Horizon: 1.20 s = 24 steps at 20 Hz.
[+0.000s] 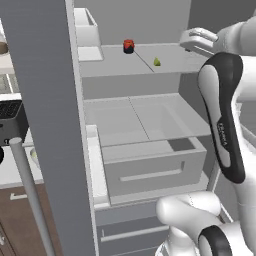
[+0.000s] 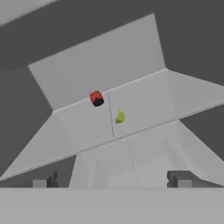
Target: Grab a lemon wedge from the fridge and one ice cube from the ice bowl, and put them in the glass of lemonade.
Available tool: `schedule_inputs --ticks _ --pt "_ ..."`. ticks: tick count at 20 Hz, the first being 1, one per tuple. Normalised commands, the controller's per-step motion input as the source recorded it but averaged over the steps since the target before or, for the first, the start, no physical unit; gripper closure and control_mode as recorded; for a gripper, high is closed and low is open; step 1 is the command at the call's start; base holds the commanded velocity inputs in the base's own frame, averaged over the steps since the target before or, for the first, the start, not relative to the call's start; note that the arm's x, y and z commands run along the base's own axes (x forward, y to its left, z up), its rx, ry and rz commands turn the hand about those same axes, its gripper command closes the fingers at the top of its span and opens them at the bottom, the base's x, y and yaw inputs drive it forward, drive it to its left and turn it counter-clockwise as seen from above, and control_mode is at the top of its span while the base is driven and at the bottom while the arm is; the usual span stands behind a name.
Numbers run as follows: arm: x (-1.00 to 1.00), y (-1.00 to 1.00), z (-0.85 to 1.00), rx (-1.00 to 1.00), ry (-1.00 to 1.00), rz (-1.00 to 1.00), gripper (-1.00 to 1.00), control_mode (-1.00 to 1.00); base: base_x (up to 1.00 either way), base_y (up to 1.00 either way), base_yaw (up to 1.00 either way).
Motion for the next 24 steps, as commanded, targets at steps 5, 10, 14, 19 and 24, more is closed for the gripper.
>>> schedule_inputs --ticks 5,10,14,19,24 --pt "1.00 -0.01 0.05 -0.01 0.33 0.02 -1.00 -1.00 0.00 0.00 0.00" --pt "0.57 0.05 -0.33 0.07 0.19 0.01 -1.00 -1.00 0.00 0.00 0.00" --pt "0.31 0.01 -0.63 0.00 0.01 0.00 -1.00 -1.00 0.00 0.00 0.00" --pt "0.51 0.01 -0.38 -0.10 0.15 0.00 -1.00 -1.00 0.00 0.00 0.00" --pt "0.59 0.00 -0.07 -0.05 0.01 0.01 -1.00 -1.00 0.00 0.00 0.00"
